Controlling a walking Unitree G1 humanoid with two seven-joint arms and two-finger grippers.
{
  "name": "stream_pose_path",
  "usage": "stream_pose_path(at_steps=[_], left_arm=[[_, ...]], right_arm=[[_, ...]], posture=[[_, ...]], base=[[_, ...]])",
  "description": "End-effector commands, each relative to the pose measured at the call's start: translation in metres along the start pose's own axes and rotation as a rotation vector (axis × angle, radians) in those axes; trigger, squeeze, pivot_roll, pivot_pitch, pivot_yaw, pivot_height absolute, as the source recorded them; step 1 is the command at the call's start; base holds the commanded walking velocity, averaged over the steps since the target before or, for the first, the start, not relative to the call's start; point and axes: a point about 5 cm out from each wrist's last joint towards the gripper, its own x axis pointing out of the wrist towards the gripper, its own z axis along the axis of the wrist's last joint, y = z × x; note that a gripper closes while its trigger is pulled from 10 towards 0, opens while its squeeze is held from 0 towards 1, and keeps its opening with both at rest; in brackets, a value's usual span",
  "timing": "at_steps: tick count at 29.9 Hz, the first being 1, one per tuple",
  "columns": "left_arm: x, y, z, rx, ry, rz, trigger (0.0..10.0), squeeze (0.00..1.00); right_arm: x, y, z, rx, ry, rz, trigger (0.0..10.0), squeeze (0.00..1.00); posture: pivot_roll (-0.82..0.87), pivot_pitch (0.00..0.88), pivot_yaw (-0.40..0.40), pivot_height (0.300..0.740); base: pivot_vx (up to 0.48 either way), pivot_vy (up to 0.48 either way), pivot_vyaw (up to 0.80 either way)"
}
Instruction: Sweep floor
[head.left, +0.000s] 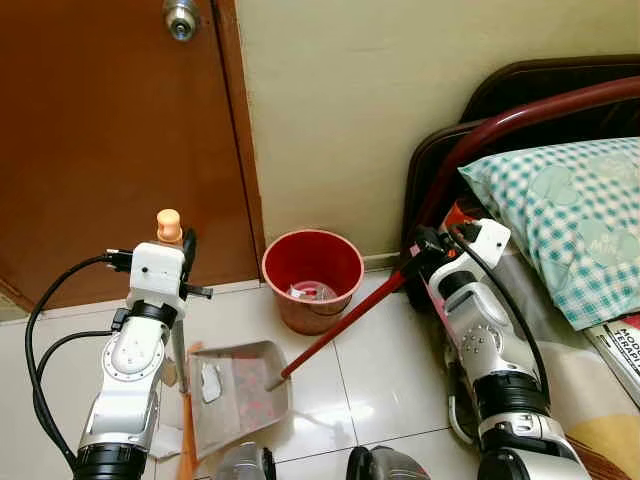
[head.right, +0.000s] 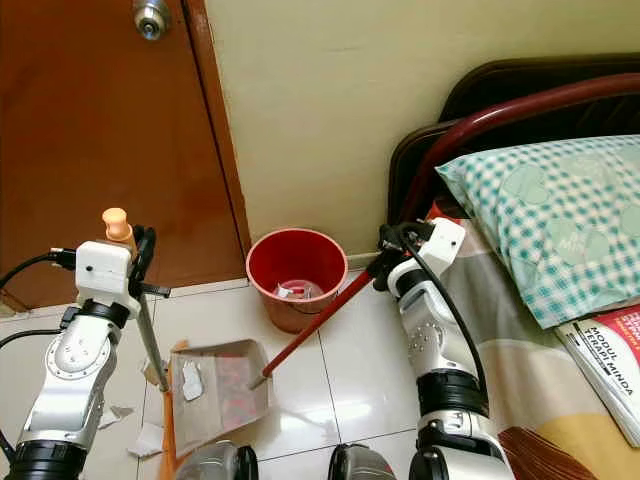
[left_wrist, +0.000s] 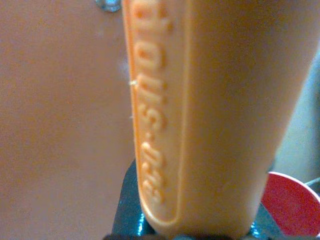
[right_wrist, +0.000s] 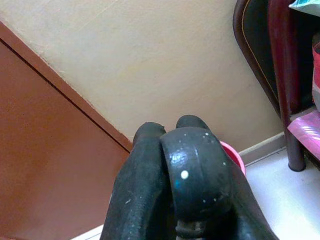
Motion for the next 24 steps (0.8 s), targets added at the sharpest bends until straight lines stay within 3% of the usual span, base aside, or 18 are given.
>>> stream_pose_path(at_steps=[1, 9, 11, 14, 24], left_arm=[[0.001, 0.0, 0.003, -0.009, -0.029, 0.014, 10.0, 0.0], [0.004, 0.0, 0.005, -0.009, -0.035, 0.016, 10.0, 0.0], [0.003, 0.001, 0.004, -0.003, -0.033, 0.022, 10.0, 0.0], [0.001, 0.008, -0.001, 0.05, -0.006, 0.082, 10.0, 0.0], [0.001, 0.031, -0.004, 0.094, 0.02, 0.231, 10.0, 0.0]], right_arm=[[0.003, 0.01, 0.003, 0.066, -0.014, 0.059, 10.0, 0.0], [0.001, 0.009, -0.008, 0.032, 0.007, 0.013, 10.0, 0.0], [0.002, 0.01, -0.007, -0.051, -0.025, -0.011, 10.0, 0.0], [0.004, 0.022, 0.003, -0.11, -0.071, 0.03, 10.0, 0.0], [0.02, 0.045, 0.046, -0.16, -0.22, 0.07, 10.0, 0.0]], posture=[[0.02, 0.034, -0.028, 0.74], [0.03, 0.027, -0.03, 0.74], [0.03, 0.025, -0.031, 0.74], [0.03, 0.023, -0.03, 0.74], [0.03, 0.021, -0.031, 0.74]], base=[[0.0, 0.0, 0.0], [0.0, 0.0, 0.0], [0.0, 0.0, 0.0], [0.0, 0.0, 0.0], [0.0, 0.0, 0.0]])
